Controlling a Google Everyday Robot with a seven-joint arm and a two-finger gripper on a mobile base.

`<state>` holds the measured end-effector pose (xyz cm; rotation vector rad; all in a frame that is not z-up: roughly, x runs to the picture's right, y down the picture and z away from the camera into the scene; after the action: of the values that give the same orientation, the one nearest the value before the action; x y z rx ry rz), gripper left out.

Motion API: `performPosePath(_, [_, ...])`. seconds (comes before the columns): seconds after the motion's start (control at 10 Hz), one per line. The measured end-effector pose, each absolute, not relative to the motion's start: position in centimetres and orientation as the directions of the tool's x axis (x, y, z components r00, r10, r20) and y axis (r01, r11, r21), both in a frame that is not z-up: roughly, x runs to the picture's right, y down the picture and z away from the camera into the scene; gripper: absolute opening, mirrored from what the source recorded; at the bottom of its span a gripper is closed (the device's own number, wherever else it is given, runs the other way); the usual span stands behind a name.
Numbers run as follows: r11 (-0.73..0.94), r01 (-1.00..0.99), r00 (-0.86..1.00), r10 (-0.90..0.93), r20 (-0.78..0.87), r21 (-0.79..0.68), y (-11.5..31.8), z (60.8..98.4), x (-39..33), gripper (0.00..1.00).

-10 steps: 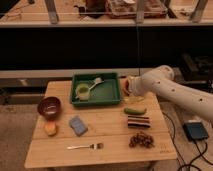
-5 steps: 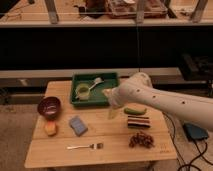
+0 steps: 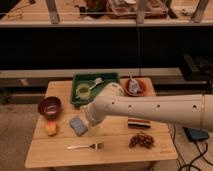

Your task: Place apple in purple bowl

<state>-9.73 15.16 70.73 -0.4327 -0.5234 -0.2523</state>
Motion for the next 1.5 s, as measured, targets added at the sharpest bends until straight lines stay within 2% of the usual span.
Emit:
performPosePath(0.4, [0.877,0.335,0.803,-0.075,0.591,-0.345,15.6,70.8,-9.4,0.8])
performPosePath(0.6, [0.879,0.321,0.675,0.049,0.737,-0.353,16.3,68.6,-10.8,0.8])
performPosePath(0.9, [0.87,0.315,0.563,0.15,0.813,-0.379,16.3,66.1,-16.5,0.8])
performPosePath(1.2, [0.829,0.325,0.574,0.21,0.791,-0.455,16.3,65.1,-22.0,0.8])
performPosePath(1.5, [0.766,0.305,0.624,0.288,0.726,-0.566,17.9,67.7,-24.6,0.8])
